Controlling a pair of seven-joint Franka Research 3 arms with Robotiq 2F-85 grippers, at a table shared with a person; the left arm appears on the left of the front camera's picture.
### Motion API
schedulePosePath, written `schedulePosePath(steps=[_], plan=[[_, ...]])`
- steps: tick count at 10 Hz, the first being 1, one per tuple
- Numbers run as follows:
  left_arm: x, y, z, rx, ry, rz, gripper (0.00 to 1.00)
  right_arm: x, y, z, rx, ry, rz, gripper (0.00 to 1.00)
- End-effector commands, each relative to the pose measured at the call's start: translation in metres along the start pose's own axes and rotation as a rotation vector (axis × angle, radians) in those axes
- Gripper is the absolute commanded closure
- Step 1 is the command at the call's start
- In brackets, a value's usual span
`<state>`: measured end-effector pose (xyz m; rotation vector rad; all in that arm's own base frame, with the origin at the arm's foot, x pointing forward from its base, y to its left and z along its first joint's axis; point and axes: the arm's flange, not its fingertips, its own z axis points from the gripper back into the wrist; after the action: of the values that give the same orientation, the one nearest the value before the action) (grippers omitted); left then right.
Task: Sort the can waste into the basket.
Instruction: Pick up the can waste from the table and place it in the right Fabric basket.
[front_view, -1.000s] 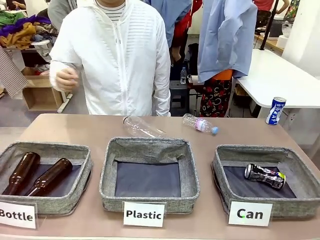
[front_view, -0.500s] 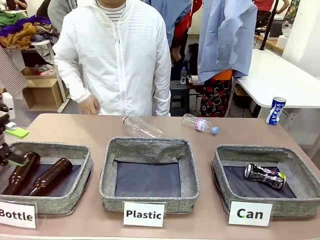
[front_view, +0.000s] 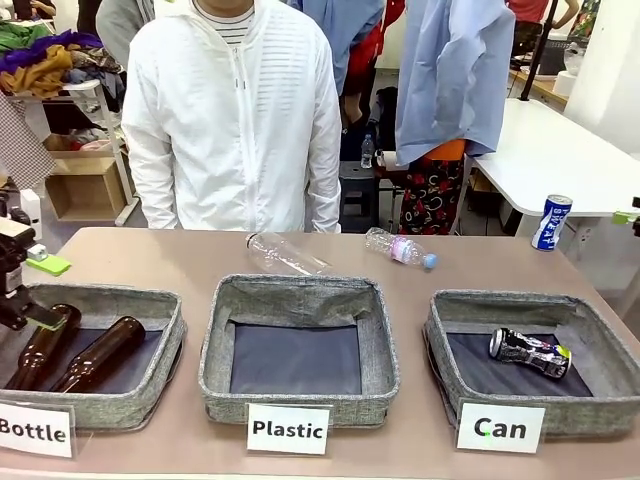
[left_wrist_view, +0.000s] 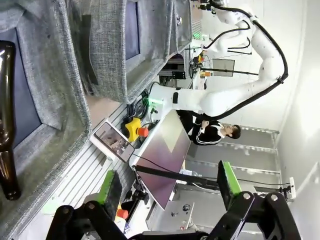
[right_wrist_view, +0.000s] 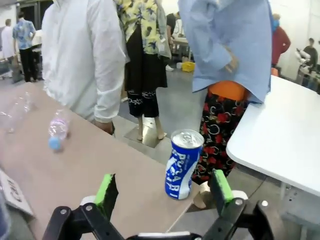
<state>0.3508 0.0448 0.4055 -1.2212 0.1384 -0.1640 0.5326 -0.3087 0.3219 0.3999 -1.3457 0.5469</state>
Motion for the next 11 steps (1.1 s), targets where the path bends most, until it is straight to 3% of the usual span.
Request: schedulePosePath(steps=[1, 8, 11], plan=[[-0.008, -0.001, -0.001, -0.008, -0.002, -0.008, 0.00, -0.007, -0.004, -0.011, -0.125, 0.047, 0.097, 0.00], [-0.008, -0.001, -0.001, -0.008, -0.002, -0.008, 0.00, -0.018, 0.000, -0.080, -0.111, 0.109, 0.134, 0.00], [-0.008, -0.001, -0.001, -0.008, -0.002, -0.008, 0.00, -0.024, -0.007, -0.101, -0.101, 0.124, 0.063, 0.00]])
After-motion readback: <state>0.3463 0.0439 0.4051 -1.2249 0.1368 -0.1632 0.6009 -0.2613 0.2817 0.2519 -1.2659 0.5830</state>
